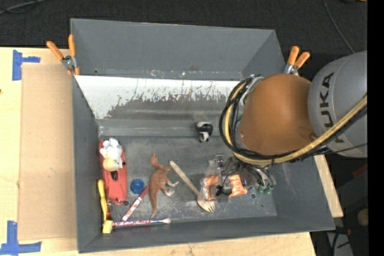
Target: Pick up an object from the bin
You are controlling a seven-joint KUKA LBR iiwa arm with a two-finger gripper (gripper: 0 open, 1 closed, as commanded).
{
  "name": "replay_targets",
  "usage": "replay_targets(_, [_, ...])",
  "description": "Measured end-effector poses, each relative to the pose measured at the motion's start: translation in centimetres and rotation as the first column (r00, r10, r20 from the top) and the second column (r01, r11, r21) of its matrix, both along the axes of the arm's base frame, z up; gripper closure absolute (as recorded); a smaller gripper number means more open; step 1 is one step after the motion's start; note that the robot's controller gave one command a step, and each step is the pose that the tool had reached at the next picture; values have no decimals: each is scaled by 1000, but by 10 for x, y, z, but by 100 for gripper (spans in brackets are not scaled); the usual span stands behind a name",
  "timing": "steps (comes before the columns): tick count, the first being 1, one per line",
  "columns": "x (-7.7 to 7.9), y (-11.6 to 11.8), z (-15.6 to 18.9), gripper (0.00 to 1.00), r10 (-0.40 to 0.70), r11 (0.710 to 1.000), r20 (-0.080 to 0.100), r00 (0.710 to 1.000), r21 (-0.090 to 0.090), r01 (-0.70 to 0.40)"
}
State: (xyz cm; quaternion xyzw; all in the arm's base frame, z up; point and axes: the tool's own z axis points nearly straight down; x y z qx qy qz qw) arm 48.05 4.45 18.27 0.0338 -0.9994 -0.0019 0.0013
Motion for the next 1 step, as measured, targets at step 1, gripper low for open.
replay_targets(1, [3, 5, 56, 100, 4, 1000, -5, 1000, 0, -4])
